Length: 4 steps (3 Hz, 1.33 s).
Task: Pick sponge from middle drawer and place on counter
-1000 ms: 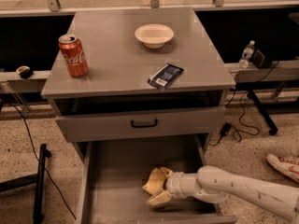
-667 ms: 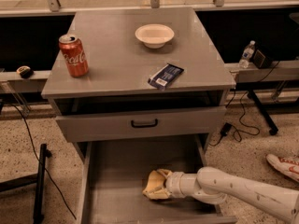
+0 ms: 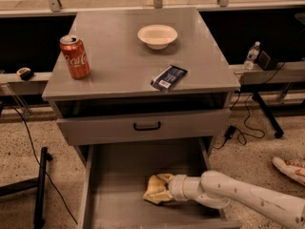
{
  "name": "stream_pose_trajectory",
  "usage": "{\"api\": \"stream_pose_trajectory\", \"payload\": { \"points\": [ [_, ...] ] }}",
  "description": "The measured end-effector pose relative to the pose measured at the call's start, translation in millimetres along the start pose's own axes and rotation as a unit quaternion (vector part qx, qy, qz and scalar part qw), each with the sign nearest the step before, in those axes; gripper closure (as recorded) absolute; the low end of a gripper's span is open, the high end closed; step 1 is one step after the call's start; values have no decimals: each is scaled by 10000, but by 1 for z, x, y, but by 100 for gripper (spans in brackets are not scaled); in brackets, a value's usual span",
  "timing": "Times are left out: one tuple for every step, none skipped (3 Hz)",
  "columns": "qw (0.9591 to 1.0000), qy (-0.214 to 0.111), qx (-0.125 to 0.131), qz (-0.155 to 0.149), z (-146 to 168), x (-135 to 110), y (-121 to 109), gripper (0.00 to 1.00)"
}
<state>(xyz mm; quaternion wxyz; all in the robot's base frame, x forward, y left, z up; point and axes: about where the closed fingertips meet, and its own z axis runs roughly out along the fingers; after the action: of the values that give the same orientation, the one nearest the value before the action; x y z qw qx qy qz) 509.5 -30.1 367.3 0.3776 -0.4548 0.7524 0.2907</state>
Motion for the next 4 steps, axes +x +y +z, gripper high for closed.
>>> {"api": "stream_pose_trajectory", "payload": {
  "points": [
    [9973,-707,19,-192,-30,-30,-14,100],
    [9895,-1438,0,-167,-77,-59,-24,100],
    [9783,-2013,-11,-487,-138,-96,-41,100],
    [9674,-2343,-327,-900,-194,-137,-28,100]
  ]
}}
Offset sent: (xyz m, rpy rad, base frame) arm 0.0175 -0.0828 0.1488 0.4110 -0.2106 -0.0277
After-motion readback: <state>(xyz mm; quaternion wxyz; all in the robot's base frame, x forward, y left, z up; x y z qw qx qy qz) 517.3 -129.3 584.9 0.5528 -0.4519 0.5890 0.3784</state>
